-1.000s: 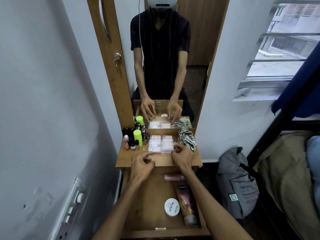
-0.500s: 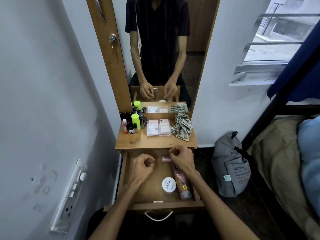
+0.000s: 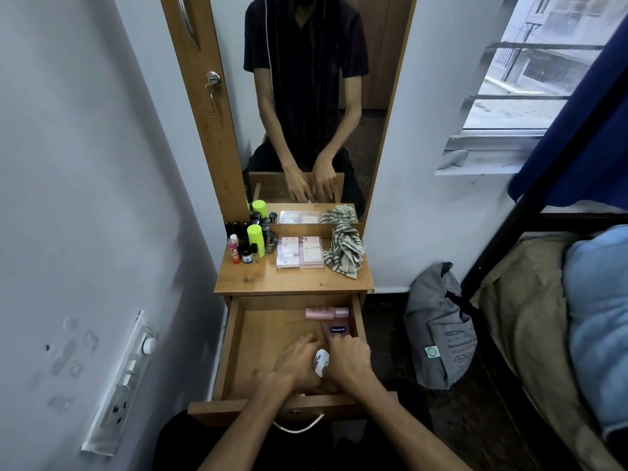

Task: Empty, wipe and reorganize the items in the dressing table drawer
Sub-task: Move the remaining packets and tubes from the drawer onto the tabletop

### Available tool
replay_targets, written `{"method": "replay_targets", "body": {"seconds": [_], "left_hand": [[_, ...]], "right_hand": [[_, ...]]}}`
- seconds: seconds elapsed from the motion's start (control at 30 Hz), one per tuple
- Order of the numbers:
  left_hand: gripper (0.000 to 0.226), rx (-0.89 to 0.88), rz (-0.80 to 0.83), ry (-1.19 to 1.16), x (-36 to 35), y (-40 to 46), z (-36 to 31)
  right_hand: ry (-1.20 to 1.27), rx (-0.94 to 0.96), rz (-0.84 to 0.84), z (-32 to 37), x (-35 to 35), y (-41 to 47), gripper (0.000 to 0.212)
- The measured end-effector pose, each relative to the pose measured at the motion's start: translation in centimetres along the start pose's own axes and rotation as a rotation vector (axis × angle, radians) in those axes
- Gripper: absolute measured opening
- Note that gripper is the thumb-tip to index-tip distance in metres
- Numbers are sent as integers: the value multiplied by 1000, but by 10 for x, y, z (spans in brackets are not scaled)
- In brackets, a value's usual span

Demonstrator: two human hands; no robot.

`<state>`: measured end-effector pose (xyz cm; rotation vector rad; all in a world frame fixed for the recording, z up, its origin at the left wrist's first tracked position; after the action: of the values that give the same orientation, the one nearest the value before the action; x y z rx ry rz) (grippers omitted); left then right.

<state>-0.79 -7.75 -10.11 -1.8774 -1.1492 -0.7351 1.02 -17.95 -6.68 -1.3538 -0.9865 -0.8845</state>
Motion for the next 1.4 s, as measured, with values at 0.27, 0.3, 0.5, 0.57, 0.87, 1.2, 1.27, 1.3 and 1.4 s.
{"method": "replay_targets", "body": {"seconds": [0.27, 0.3, 0.5, 0.57, 0.87, 1.2, 1.27, 1.3, 1.4], "left_hand": [[65, -49, -29, 29, -5, 4, 2], [63, -50, -35, 38, -4, 5, 3], [48, -53, -55, 95, -3, 6, 8], [45, -50, -71, 87, 0, 5, 10], [75, 42, -158, -31, 9, -10, 33], [55, 128, -451, -187, 60, -65, 73], [56, 125, -490, -210, 66, -70, 78], [57, 126, -502, -208, 69, -73, 79], [62, 128, -558, -198, 84, -81, 81]], "right_hand": [[-26, -49, -51, 4, -6, 8, 56], [-37, -57, -53, 4, -7, 9, 58], [-54, -75, -23, 8, -13, 7, 65], [-45, -80, -11, 8, -14, 8, 64], [83, -95, -2, 0, -14, 7, 75], [336, -96, 119, -10, 21, 7, 57], [403, -66, 178, -12, 27, 9, 53], [441, -51, 209, -12, 32, 9, 54], [558, 13, 272, -10, 49, 10, 62]]}}
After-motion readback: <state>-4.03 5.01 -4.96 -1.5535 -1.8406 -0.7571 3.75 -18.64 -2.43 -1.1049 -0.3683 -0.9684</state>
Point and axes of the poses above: each hand's wrist, its own y-axis towards the middle knuckle, its own x-axis out of the back of the hand, z = x × y, the point moved 8 cm from there along y, towards the middle knuckle, and after that the axes turned 9 degrees about -x, right-handed, at the moved point
